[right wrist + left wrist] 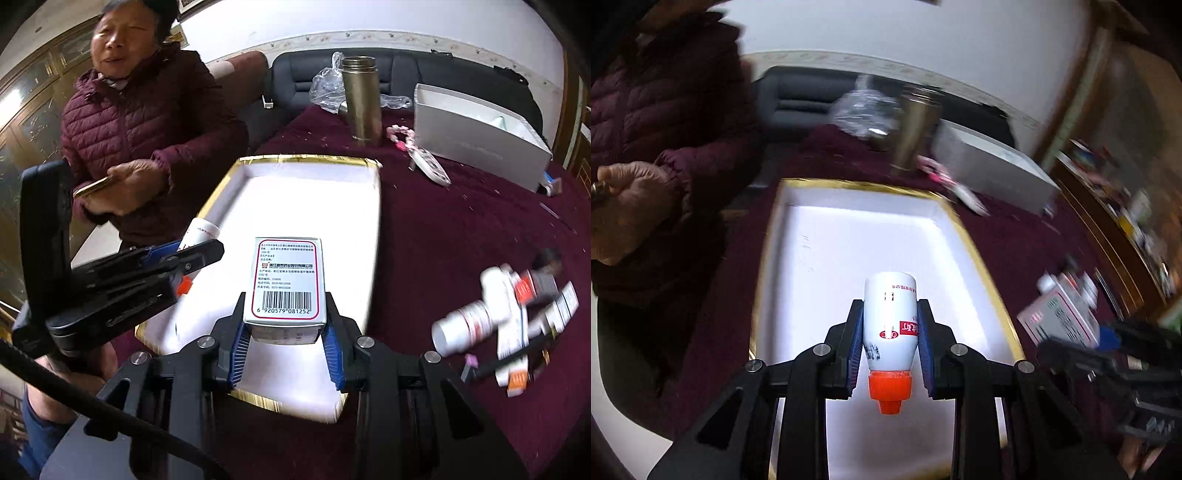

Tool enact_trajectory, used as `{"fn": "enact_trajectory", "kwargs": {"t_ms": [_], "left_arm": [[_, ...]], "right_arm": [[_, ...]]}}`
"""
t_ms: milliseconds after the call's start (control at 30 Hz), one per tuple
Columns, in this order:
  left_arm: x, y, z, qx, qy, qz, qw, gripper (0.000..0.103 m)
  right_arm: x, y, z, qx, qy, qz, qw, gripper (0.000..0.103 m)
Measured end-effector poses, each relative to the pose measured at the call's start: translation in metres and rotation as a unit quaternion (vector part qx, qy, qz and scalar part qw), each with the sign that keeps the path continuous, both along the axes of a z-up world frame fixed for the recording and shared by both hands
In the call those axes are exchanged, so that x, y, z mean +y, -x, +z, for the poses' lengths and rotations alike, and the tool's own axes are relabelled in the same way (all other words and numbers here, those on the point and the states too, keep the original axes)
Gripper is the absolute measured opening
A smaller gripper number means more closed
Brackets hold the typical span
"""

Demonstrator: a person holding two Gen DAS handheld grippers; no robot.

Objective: Organize objects
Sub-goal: 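Carry the bottle with the left gripper while the right carries the box into the gold-rimmed tray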

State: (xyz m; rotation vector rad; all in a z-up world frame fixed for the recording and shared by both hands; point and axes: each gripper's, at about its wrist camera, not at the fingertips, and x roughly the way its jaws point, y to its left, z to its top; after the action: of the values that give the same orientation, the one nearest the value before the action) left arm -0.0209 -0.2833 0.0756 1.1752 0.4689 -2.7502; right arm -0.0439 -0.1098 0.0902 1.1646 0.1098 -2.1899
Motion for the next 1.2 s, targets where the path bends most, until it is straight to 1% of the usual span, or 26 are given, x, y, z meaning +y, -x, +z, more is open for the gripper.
{"fn": "enact_trajectory", "kwargs": {"t_ms": [33, 100, 167, 200, 300, 367, 433, 533, 600, 667, 800, 867, 1033, 1200], "left_arm": [[-0.005, 0.007, -0.003, -0.004, -0.002, 0.005, 1.0, 0.023], [-0.022, 0.024, -0.014, -0.018, -0.02, 0.033, 0.9991, 0.023], [-0.033, 0.036, -0.023, -0.027, -0.031, 0.044, 0.9982, 0.023], [-0.038, 0.045, -0.029, -0.037, -0.027, 0.054, 0.9975, 0.023], [-0.044, 0.06, -0.038, -0.05, -0.018, 0.06, 0.9968, 0.023], [-0.044, 0.061, -0.04, -0.047, -0.013, 0.058, 0.9971, 0.023], [-0.044, 0.059, -0.043, -0.044, -0.001, 0.057, 0.9974, 0.023], [-0.05, 0.057, -0.044, -0.043, -0.004, 0.054, 0.9976, 0.023], [-0.054, 0.055, -0.042, -0.037, 0.005, 0.062, 0.9974, 0.023], [-0.056, 0.055, -0.043, -0.038, -0.005, 0.059, 0.9976, 0.023], [-0.064, 0.062, -0.049, -0.048, -0.024, 0.071, 0.996, 0.023], [-0.066, 0.061, -0.05, -0.053, -0.022, 0.081, 0.9951, 0.023], [-0.064, 0.062, -0.053, -0.059, -0.018, 0.081, 0.9948, 0.023], [-0.066, 0.058, -0.054, -0.055, -0.026, 0.084, 0.9946, 0.023]], "right_arm": [[-0.006, 0.009, -0.001, -0.006, 0.0, -0.001, 1.0, 0.033], [-0.021, 0.028, -0.002, -0.017, 0.003, -0.004, 1.0, 0.034], [-0.036, 0.048, -0.006, -0.021, -0.003, -0.009, 1.0, 0.033], [-0.043, 0.058, -0.007, -0.023, -0.005, -0.013, 1.0, 0.034], [-0.06, 0.082, -0.016, -0.043, -0.003, -0.016, 0.999, 0.034], [-0.068, 0.101, -0.023, -0.061, 0.002, -0.02, 0.998, 0.034], [-0.076, 0.117, -0.028, -0.067, 0.004, -0.023, 0.997, 0.034], [-0.092, 0.14, -0.035, -0.078, 0.002, -0.021, 0.997, 0.034], [-0.104, 0.151, -0.042, -0.088, -0.003, -0.015, 0.996, 0.034], [-0.114, 0.156, -0.048, -0.096, -0.005, -0.011, 0.995, 0.034], [-0.139, 0.163, -0.063, -0.107, -0.012, 0.003, 0.994, 0.034], [-0.148, 0.164, -0.067, -0.11, -0.014, 0.008, 0.994, 0.034], [-0.159, 0.165, -0.073, -0.109, -0.021, 0.013, 0.994, 0.034], [-0.163, 0.166, -0.075, -0.107, -0.026, 0.012, 0.994, 0.034]]}}
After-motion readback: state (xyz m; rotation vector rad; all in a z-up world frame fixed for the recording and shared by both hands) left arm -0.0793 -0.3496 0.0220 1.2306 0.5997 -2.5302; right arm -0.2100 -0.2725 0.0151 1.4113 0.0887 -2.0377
